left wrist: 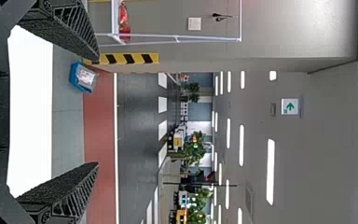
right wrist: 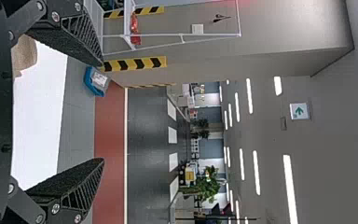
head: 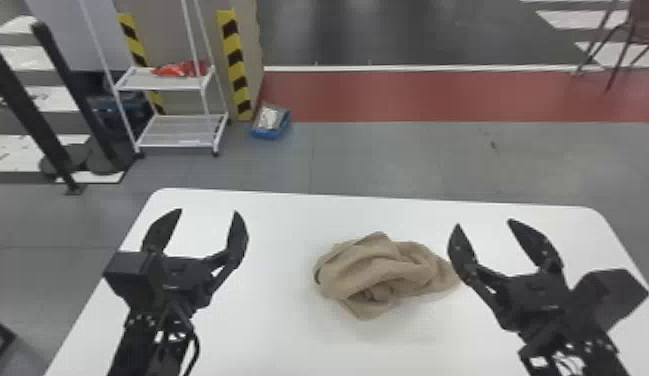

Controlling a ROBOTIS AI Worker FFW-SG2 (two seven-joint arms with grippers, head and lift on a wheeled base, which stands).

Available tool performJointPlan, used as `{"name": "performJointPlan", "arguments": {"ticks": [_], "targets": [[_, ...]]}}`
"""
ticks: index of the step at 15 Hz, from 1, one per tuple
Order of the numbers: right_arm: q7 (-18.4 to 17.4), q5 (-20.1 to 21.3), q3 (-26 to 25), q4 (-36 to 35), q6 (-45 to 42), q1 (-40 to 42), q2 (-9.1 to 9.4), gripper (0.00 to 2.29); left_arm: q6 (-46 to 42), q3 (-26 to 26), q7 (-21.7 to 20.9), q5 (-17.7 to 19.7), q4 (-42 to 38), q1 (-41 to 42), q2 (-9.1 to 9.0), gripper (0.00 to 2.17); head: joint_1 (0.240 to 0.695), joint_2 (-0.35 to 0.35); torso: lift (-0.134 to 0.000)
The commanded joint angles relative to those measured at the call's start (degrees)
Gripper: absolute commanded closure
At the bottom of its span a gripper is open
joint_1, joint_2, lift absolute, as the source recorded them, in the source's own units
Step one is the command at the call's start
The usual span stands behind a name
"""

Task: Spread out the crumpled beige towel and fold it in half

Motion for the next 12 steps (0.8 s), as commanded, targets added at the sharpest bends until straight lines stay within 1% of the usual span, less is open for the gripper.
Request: {"name": "performJointPlan", "arguments": {"ticks": [1, 12], "targets": [[0.0, -0.2, -0.2, 0.1, 0.5, -0.2, 0.05, 0.17, 0.0, 0.0, 0.1, 0.0, 0.1, 0.0, 0.00, 0.09, 0.695, 0.036, 0.000], [0.1, -0.4, -0.4, 0.1, 0.7, -0.3, 0.05, 0.19, 0.2, 0.1, -0.6, 0.4, 0.5, -0.5, 0.00, 0.09, 0.695, 0.031, 0.000]]}}
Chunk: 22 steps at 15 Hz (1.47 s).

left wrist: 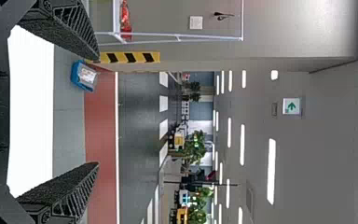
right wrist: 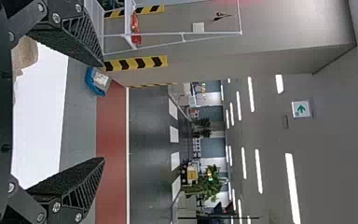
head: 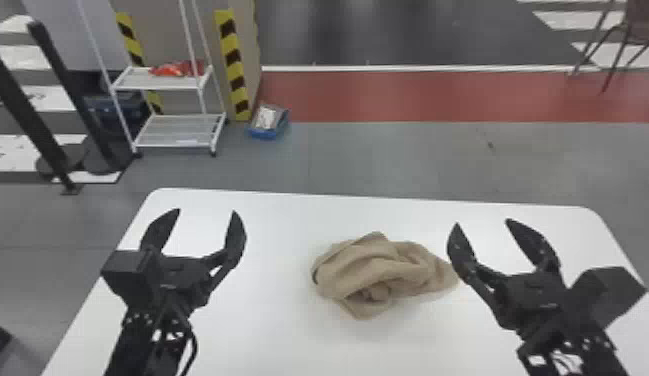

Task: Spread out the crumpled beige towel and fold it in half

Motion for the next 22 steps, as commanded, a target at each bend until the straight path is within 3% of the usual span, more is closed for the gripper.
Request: {"name": "performJointPlan", "arguments": {"ticks": [1, 16, 19, 22], "targets": [[0.0, 0.0, 0.0, 0.0, 0.2, 0.0, 0.05, 0.19, 0.0, 0.0, 0.0, 0.0, 0.0, 0.1, 0.00, 0.09, 0.695, 0.031, 0.000], [-0.1, -0.4, -0.8, 0.1, 0.0, 0.0, 0.05, 0.19, 0.0, 0.0, -1.2, 0.2, 1.0, -0.3, 0.00, 0.09, 0.695, 0.024, 0.000], [-0.1, -0.6, -2.0, 1.0, 0.0, -0.1, 0.05, 0.19, 7.2, -0.2, -4.2, 0.4, 3.1, -2.4, 0.00, 0.09, 0.695, 0.016, 0.000], [0.1, -0.5, -4.7, 4.0, 0.5, -0.9, 0.05, 0.19, 7.6, -1.6, -5.0, 0.4, 5.8, -3.5, 0.00, 0.08, 0.695, -0.020, 0.000]]}}
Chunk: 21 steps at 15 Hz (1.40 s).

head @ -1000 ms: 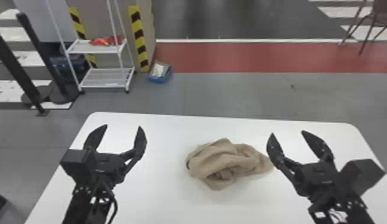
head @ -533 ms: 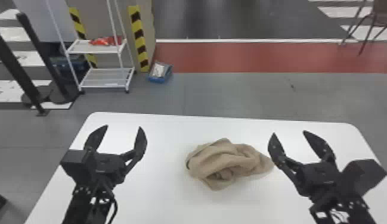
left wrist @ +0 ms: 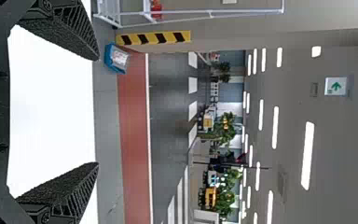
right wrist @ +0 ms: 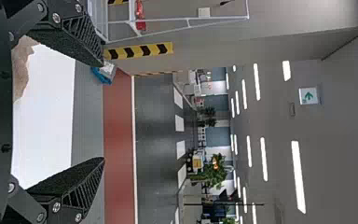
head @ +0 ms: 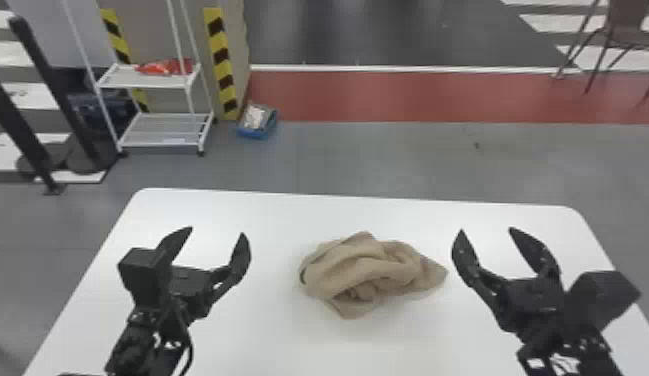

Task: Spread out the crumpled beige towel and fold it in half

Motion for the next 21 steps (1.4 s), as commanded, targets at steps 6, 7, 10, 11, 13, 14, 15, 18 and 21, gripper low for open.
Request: {"name": "performJointPlan", "arguments": {"ticks": [6, 7, 10, 11, 13, 14, 15, 18, 21], "targets": [[1.3, 0.7, -6.3, 7.1, 0.4, -0.5, 0.05, 0.19, -0.7, -5.7, -0.7, -0.8, 10.3, -5.8, 0.00, 0.09, 0.695, -0.099, 0.000], [1.3, 1.0, -6.9, 7.7, 0.7, -0.5, 0.05, 0.19, -0.7, -6.5, -1.0, -1.5, 12.0, -6.8, -0.09, 0.12, 0.695, -0.131, 0.000], [2.4, 1.0, -8.6, 8.7, 0.7, -0.3, 0.05, 0.22, -0.7, -8.9, -2.4, -2.4, 16.7, -10.4, -0.26, 0.21, 0.695, -0.170, 0.000], [2.8, 0.9, -8.9, 8.6, 0.7, 0.0, 0.05, 0.22, -0.5, -9.4, -3.2, -3.1, 18.7, -11.8, -0.35, 0.21, 0.695, -0.194, 0.000], [3.0, 0.7, -9.3, 8.6, 0.5, 0.2, 0.05, 0.22, 1.1, -9.4, -6.1, -3.4, 20.1, -13.2, -1.14, 0.21, 0.695, -0.213, 0.000], [3.6, 0.6, -9.5, 8.6, 0.5, 0.2, 0.05, 0.22, 2.6, -9.9, -7.0, -3.5, 20.1, -13.5, -1.32, 0.21, 0.695, -0.222, 0.000], [3.7, 0.5, -9.5, 8.6, 0.4, 0.3, 0.05, 0.22, 3.7, -10.5, -7.7, -3.7, 20.2, -13.8, -1.40, 0.21, 0.695, -0.232, 0.000], [4.1, 0.4, -9.4, 8.6, 0.0, 0.3, 0.05, 0.22, 3.7, -13.1, -7.7, -3.9, 21.7, -14.6, -1.58, 0.21, 0.695, -0.259, 0.000], [4.4, 0.0, -9.3, 8.5, -0.2, 0.6, 0.05, 0.22, 3.2, -16.1, -7.6, -4.7, 25.7, -16.8, -2.99, 0.21, 0.695, -0.288, 0.000]]}}
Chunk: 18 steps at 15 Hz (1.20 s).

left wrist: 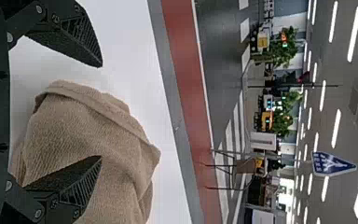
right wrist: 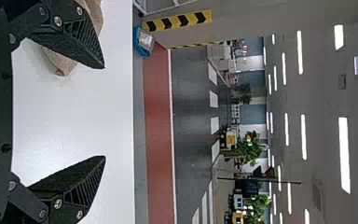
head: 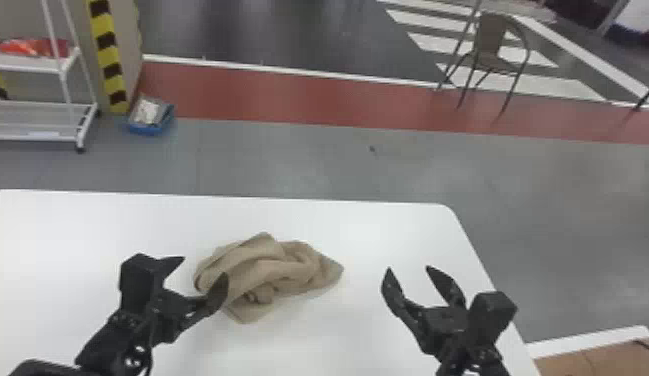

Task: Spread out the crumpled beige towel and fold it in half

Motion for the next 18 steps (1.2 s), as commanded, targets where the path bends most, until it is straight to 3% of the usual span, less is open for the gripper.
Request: {"name": "performJointPlan", "arguments": {"ticks": [1, 3, 8, 13, 18], "targets": [[0.5, -0.7, -0.2, -0.2, -0.2, 0.3, 0.05, 0.22, -2.0, -1.8, 0.2, -1.3, 4.6, -2.4, -1.93, 0.21, 0.695, -0.296, 0.000], [0.7, -1.0, -0.5, -0.6, -0.3, 0.8, 0.05, 0.22, -5.8, -1.9, 1.0, -1.5, 7.4, -4.3, -2.90, 0.21, 0.695, -0.313, 0.000], [2.1, -3.0, -2.0, -0.1, -0.7, 0.7, 0.05, 0.22, -6.0, -1.2, 1.3, -1.7, 6.5, -4.9, -2.90, 0.21, 0.695, -0.331, 0.000], [3.2, -3.9, -1.2, -0.6, -0.7, 0.7, 0.05, 0.22, -2.5, -1.8, 1.8, -6.7, 9.2, -6.7, -3.52, 0.21, 0.695, -0.326, 0.000], [3.8, -4.5, -0.8, -1.3, -0.5, 1.0, 0.05, 0.22, -2.5, -1.8, 2.5, -7.6, 12.1, -8.4, -3.87, 0.22, 0.695, -0.310, 0.000]]}}
